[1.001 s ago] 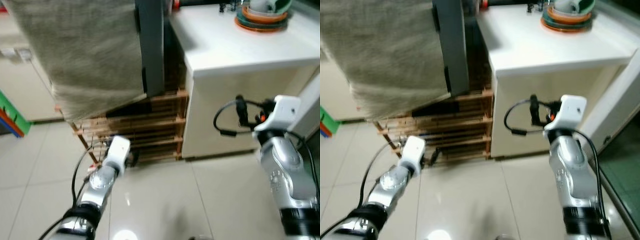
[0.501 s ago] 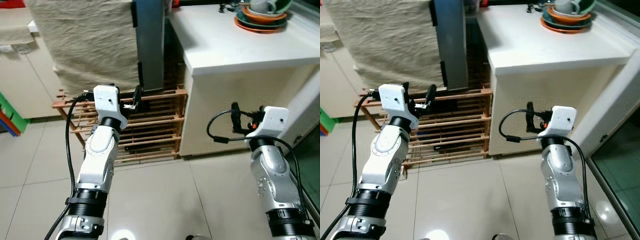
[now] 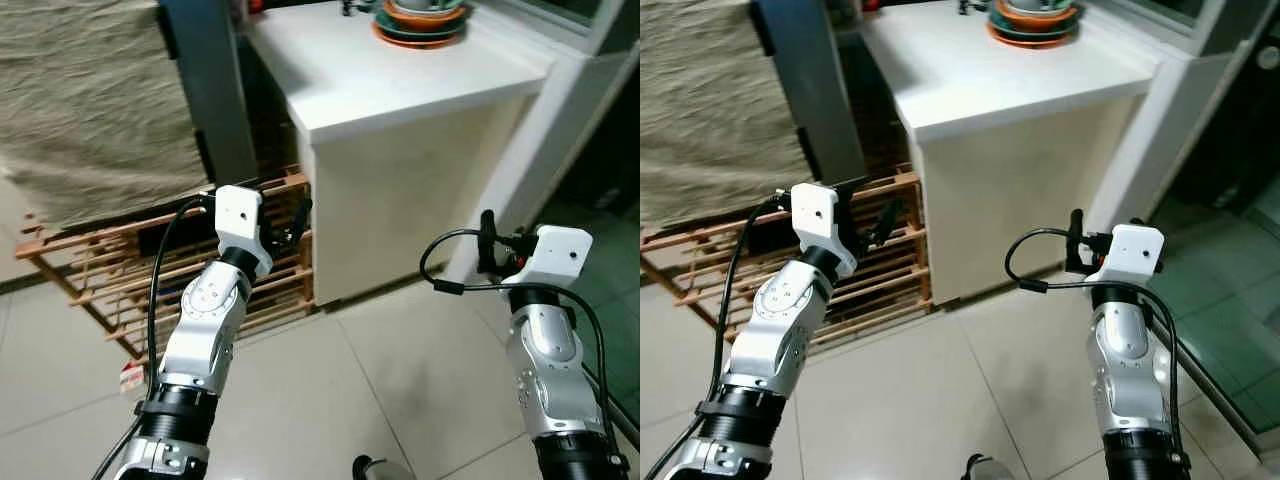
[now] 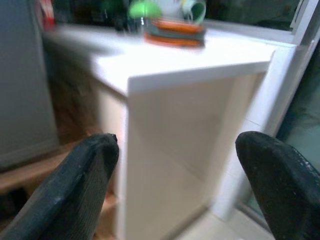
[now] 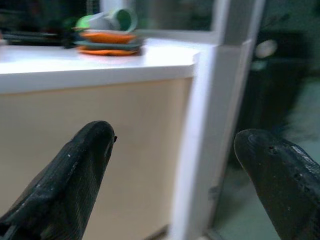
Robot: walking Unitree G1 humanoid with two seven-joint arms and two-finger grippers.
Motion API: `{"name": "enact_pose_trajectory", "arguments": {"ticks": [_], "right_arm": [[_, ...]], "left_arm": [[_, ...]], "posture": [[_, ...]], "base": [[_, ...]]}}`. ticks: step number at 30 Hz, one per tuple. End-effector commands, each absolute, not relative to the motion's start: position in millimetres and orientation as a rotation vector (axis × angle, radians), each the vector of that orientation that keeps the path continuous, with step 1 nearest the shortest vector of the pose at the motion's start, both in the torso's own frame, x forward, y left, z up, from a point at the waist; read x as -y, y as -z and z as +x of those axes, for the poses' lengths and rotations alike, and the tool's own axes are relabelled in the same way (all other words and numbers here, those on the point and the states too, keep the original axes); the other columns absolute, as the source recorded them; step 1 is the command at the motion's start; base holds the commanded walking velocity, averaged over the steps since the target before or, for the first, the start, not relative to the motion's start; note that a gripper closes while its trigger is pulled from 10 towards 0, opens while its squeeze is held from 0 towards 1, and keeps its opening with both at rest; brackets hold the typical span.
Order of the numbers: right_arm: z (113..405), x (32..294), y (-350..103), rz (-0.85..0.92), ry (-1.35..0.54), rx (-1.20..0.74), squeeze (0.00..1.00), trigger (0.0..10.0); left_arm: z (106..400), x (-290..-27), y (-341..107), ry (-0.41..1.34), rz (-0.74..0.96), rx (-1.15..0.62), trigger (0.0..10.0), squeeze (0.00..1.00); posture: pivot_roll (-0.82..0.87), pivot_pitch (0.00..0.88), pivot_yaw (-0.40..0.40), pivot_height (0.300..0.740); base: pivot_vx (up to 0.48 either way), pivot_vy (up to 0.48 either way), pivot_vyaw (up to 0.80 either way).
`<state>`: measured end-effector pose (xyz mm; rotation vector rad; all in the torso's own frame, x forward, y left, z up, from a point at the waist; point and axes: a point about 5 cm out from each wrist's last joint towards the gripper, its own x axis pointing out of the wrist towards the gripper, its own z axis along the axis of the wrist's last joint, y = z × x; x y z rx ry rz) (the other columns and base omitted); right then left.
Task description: Restocking fridge
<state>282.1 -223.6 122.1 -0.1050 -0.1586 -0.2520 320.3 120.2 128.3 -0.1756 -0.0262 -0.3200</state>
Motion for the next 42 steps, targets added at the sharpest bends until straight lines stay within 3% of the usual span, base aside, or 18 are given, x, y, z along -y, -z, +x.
{"name": "enact_pose_trajectory", "arguments": {"ticks": [1,11,23,31,42], "right_arm": [[276,229,-126,-0.125,0.273,0.178,0.00,10.0],[266,232,-118,-0.085,0.306,0.152,0.00,10.0],[260,233,-116,-0.085,0.328,0.155,0.00,10.0],[254,239,-114,-0.093,0.360,0.149,0.00,10.0],[248,246,-114,-0.114,0.395,0.151,0.00,10.0]], "left_arm": [[317,-113,-120,0.360,-0.170,-0.012,10.0,0.00],[323,-83,-138,0.551,-0.057,0.079,10.0,0.00],[322,-72,-134,0.619,-0.053,0.060,10.0,0.00],[328,-75,-134,0.561,0.012,0.063,10.0,0.00],[325,-67,-133,0.570,-0.103,0.053,10.0,0.00]], "posture": [[-0.16,0.000,0.054,0.740],[-0.20,0.000,0.077,0.740],[-0.20,0.000,0.083,0.740],[-0.20,0.000,0.090,0.740],[-0.21,0.000,0.100,0.740]], "base": [[0.000,0.000,-0.73],[0.180,0.260,-0.73],[0.437,0.000,-0.73],[0.164,0.000,-0.73],[0.000,0.000,-0.73]]}}
